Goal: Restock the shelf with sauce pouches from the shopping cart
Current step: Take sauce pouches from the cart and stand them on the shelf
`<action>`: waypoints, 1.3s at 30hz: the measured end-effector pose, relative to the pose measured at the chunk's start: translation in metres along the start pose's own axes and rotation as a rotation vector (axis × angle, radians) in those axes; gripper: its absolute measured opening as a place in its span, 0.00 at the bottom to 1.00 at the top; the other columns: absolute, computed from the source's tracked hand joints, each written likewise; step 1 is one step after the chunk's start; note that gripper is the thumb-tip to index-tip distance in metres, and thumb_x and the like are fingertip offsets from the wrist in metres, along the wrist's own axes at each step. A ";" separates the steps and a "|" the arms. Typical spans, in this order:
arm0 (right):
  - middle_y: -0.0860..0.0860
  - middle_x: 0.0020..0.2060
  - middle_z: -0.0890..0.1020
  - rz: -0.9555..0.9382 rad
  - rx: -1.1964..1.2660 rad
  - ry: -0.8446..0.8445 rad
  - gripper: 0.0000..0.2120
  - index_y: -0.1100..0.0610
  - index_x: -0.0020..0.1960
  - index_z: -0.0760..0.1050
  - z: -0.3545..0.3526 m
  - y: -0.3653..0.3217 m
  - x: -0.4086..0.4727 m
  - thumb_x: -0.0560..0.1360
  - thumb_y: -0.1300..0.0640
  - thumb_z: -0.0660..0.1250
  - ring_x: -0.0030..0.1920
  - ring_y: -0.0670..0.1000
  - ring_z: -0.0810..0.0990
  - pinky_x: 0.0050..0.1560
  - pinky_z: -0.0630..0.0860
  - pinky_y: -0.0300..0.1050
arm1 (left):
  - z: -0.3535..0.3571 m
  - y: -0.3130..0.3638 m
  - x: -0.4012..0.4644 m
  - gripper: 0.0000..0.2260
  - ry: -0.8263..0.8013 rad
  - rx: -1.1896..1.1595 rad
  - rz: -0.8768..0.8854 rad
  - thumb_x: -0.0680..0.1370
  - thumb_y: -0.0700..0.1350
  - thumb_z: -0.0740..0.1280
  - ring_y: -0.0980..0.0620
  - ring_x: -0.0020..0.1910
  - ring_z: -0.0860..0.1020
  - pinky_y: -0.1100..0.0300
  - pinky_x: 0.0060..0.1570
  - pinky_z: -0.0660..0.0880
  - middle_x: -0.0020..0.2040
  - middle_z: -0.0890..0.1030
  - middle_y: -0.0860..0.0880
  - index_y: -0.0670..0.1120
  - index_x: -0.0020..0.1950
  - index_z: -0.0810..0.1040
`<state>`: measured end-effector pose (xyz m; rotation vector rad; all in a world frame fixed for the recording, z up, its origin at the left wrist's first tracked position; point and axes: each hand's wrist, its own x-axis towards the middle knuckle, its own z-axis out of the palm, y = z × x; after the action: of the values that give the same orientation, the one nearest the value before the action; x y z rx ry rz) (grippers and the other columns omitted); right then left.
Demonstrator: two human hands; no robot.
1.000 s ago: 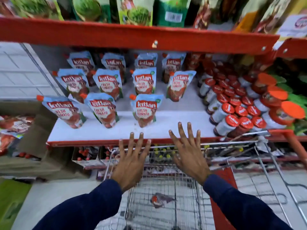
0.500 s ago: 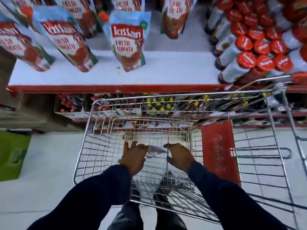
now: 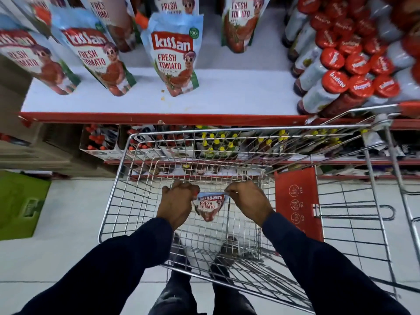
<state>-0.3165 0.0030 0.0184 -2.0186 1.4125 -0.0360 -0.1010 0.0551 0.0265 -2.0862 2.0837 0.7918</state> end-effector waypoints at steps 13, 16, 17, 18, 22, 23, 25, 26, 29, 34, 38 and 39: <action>0.47 0.37 0.86 -0.196 -0.024 0.332 0.08 0.48 0.50 0.81 -0.198 -0.069 -0.014 0.78 0.58 0.64 0.35 0.47 0.81 0.39 0.78 0.47 | -0.190 0.052 -0.015 0.17 0.448 -0.040 0.234 0.77 0.40 0.68 0.50 0.57 0.75 0.51 0.50 0.79 0.57 0.82 0.56 0.58 0.62 0.77; 0.45 0.42 0.87 -0.273 -0.005 0.421 0.07 0.50 0.50 0.83 -0.240 -0.081 -0.008 0.79 0.57 0.66 0.41 0.46 0.83 0.42 0.77 0.44 | -0.231 0.067 -0.012 0.13 0.544 -0.052 0.251 0.79 0.44 0.66 0.48 0.57 0.78 0.51 0.49 0.79 0.59 0.82 0.55 0.58 0.61 0.78; 0.44 0.41 0.87 -0.285 -0.009 0.444 0.06 0.50 0.50 0.83 -0.253 -0.085 -0.006 0.79 0.56 0.67 0.39 0.45 0.82 0.40 0.75 0.43 | -0.244 0.072 -0.010 0.12 0.575 -0.059 0.255 0.80 0.45 0.65 0.47 0.57 0.79 0.51 0.50 0.79 0.60 0.82 0.55 0.57 0.61 0.78; 0.42 0.37 0.85 -0.293 -0.008 0.462 0.06 0.50 0.50 0.83 -0.264 -0.088 -0.002 0.79 0.56 0.67 0.35 0.42 0.80 0.39 0.72 0.41 | -0.254 0.076 -0.006 0.11 0.597 -0.061 0.257 0.80 0.46 0.64 0.46 0.58 0.79 0.51 0.50 0.79 0.60 0.82 0.54 0.57 0.61 0.78; 0.38 0.24 0.73 -0.285 -0.083 0.556 0.06 0.49 0.48 0.84 -0.303 -0.096 0.019 0.78 0.56 0.68 0.30 0.45 0.75 0.32 0.66 0.40 | -0.291 0.090 0.018 0.11 0.628 -0.047 0.279 0.80 0.45 0.63 0.42 0.55 0.80 0.47 0.45 0.78 0.57 0.84 0.50 0.55 0.60 0.80; 0.42 0.25 0.77 -0.283 -0.109 0.570 0.06 0.50 0.47 0.84 -0.309 -0.097 0.023 0.78 0.57 0.68 0.31 0.50 0.78 0.32 0.66 0.41 | -0.297 0.092 0.026 0.11 0.627 -0.045 0.277 0.80 0.45 0.64 0.41 0.55 0.80 0.47 0.45 0.78 0.56 0.84 0.49 0.55 0.59 0.80; 0.50 0.32 0.84 -0.285 -0.163 0.595 0.07 0.52 0.48 0.85 -0.320 -0.097 0.036 0.78 0.59 0.68 0.34 0.56 0.81 0.33 0.64 0.42 | -0.307 0.096 0.043 0.10 0.623 -0.039 0.259 0.79 0.43 0.65 0.40 0.52 0.80 0.48 0.42 0.78 0.52 0.85 0.48 0.53 0.56 0.81; 0.53 0.34 0.86 -0.280 -0.186 0.603 0.07 0.52 0.48 0.85 -0.323 -0.095 0.043 0.77 0.59 0.68 0.35 0.57 0.81 0.33 0.64 0.43 | -0.311 0.099 0.051 0.09 0.618 -0.036 0.249 0.78 0.42 0.66 0.40 0.51 0.80 0.50 0.40 0.77 0.50 0.85 0.47 0.53 0.55 0.82; 0.54 0.37 0.87 -0.259 -0.196 0.606 0.07 0.52 0.48 0.85 -0.327 -0.087 0.065 0.77 0.59 0.67 0.36 0.57 0.81 0.34 0.72 0.46 | -0.317 0.106 0.072 0.12 0.632 -0.033 0.257 0.76 0.37 0.67 0.40 0.47 0.80 0.54 0.36 0.72 0.47 0.86 0.46 0.51 0.54 0.83; 0.54 0.37 0.87 -0.237 -0.185 0.619 0.07 0.53 0.48 0.85 -0.330 -0.073 0.091 0.77 0.59 0.68 0.36 0.56 0.82 0.34 0.74 0.45 | -0.317 0.110 0.104 0.13 0.647 -0.014 0.258 0.75 0.36 0.67 0.40 0.42 0.81 0.56 0.36 0.67 0.43 0.86 0.46 0.51 0.54 0.84; 0.54 0.37 0.87 -0.213 -0.184 0.630 0.08 0.54 0.47 0.85 -0.326 -0.068 0.102 0.77 0.60 0.67 0.35 0.57 0.82 0.33 0.74 0.45 | -0.311 0.109 0.124 0.10 0.638 0.009 0.220 0.75 0.36 0.67 0.40 0.39 0.80 0.56 0.35 0.66 0.41 0.84 0.45 0.48 0.52 0.83; 0.54 0.37 0.87 -0.211 -0.180 0.633 0.08 0.54 0.47 0.85 -0.324 -0.066 0.105 0.77 0.61 0.67 0.35 0.57 0.82 0.33 0.72 0.44 | -0.309 0.108 0.128 0.09 0.632 0.013 0.211 0.75 0.36 0.67 0.40 0.39 0.80 0.56 0.34 0.66 0.40 0.83 0.45 0.47 0.50 0.82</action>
<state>-0.3421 -0.2345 0.2701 -2.4226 1.5993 -0.7179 -0.1218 -0.1960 0.2716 -2.3532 2.6257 0.1193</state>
